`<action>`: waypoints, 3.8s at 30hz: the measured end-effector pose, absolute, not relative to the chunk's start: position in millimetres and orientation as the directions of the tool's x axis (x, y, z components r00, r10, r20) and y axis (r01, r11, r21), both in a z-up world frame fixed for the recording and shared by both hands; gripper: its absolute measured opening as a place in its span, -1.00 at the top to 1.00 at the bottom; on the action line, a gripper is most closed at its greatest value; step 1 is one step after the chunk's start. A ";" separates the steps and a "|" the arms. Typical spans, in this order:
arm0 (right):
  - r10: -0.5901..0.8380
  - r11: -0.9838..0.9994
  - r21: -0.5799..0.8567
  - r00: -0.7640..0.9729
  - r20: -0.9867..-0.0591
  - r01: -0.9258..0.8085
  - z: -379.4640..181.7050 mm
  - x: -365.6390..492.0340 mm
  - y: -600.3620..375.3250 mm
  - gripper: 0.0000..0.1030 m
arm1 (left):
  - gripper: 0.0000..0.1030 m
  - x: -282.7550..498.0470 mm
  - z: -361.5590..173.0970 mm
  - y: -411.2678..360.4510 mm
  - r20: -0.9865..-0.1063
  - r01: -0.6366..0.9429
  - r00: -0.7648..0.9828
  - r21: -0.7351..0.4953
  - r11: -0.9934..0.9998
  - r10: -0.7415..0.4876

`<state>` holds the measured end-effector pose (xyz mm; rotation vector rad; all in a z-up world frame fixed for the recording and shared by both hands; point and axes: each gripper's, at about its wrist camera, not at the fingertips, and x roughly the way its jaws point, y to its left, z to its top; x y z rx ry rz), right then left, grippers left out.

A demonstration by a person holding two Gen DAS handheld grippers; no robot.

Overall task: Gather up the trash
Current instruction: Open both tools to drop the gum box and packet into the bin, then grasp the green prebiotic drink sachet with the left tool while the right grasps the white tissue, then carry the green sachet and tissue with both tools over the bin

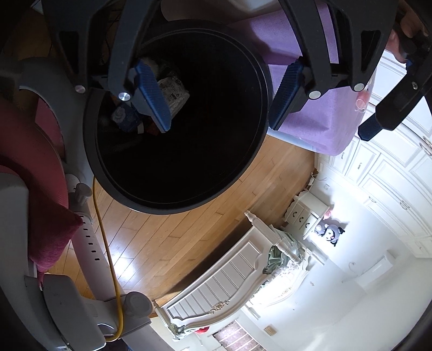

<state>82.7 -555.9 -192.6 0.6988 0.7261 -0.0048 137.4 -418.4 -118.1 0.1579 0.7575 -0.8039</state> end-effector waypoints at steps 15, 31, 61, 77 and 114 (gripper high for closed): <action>0.360 0.847 0.531 0.734 -0.576 0.002 -140.9 103.9 -450.0 -0.44 | -0.58 127.6 -79.1 -257.4 -0.639 0.494 0.595 -0.187 0.849 -0.487; 0.517 0.855 0.399 0.595 -0.616 -0.331 -104.5 116.6 -311.1 -0.46 | -0.85 56.7 -96.3 -26.2 -0.721 0.622 0.600 0.148 0.769 -0.347; 0.312 0.876 0.050 0.485 -0.817 -0.480 -134.6 170.1 -167.0 0.03 | -0.34 117.3 -152.7 9.6 -0.820 0.663 0.478 0.100 0.742 -0.316; 0.494 0.853 0.242 0.566 -0.660 -0.463 -97.4 133.8 -216.3 0.64 | 0.44 114.0 -104.3 -7.9 -0.695 0.441 0.615 -0.088 0.893 -0.372; 0.268 0.848 0.526 0.800 -0.537 0.070 -143.4 92.7 -518.2 0.64 | 0.44 143.4 -94.4 -374.8 -0.649 0.626 0.557 -0.082 0.775 -0.519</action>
